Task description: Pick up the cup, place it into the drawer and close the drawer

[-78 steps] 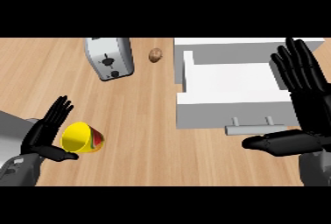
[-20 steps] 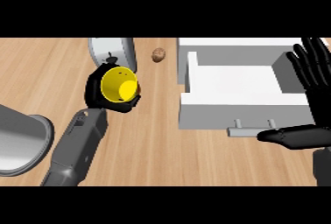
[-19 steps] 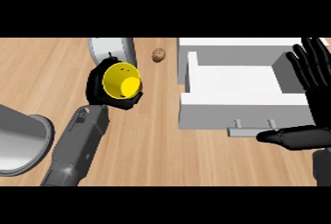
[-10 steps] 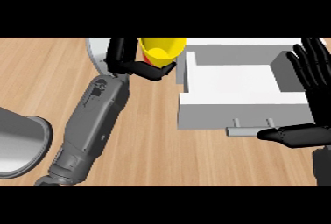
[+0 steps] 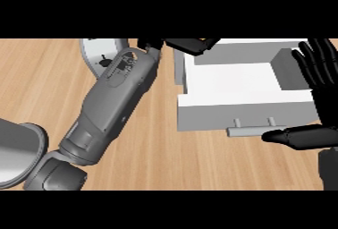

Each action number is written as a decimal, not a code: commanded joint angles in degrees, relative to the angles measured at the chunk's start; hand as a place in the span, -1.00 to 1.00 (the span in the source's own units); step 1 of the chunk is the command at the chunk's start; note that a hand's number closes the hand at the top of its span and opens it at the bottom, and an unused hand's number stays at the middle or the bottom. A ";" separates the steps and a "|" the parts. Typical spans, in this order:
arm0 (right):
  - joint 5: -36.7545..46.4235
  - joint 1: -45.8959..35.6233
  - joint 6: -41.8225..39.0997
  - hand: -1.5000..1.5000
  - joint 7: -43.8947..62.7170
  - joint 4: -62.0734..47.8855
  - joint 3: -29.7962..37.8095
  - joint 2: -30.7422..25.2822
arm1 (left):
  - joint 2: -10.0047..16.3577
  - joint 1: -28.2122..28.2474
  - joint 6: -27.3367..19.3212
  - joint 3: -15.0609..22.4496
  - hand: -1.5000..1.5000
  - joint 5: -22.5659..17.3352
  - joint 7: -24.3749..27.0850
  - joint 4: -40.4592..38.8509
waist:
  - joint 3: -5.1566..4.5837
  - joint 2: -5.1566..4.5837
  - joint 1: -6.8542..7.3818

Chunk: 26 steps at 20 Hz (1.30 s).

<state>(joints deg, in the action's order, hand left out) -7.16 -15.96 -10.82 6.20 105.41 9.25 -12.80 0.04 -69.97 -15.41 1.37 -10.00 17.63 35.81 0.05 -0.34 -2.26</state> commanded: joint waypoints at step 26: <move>-10.55 -9.48 -13.28 1.00 -0.20 -3.33 -8.81 1.20 | -0.04 -1.36 1.61 15.37 -1.00 -17.83 3.05 -13.65 | -0.05 -2.62 -10.04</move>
<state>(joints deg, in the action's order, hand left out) -13.89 -24.15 -19.24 5.52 101.69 3.05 -11.46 0.00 -72.62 -14.83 17.62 -23.84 17.42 19.88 0.06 -3.05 -11.86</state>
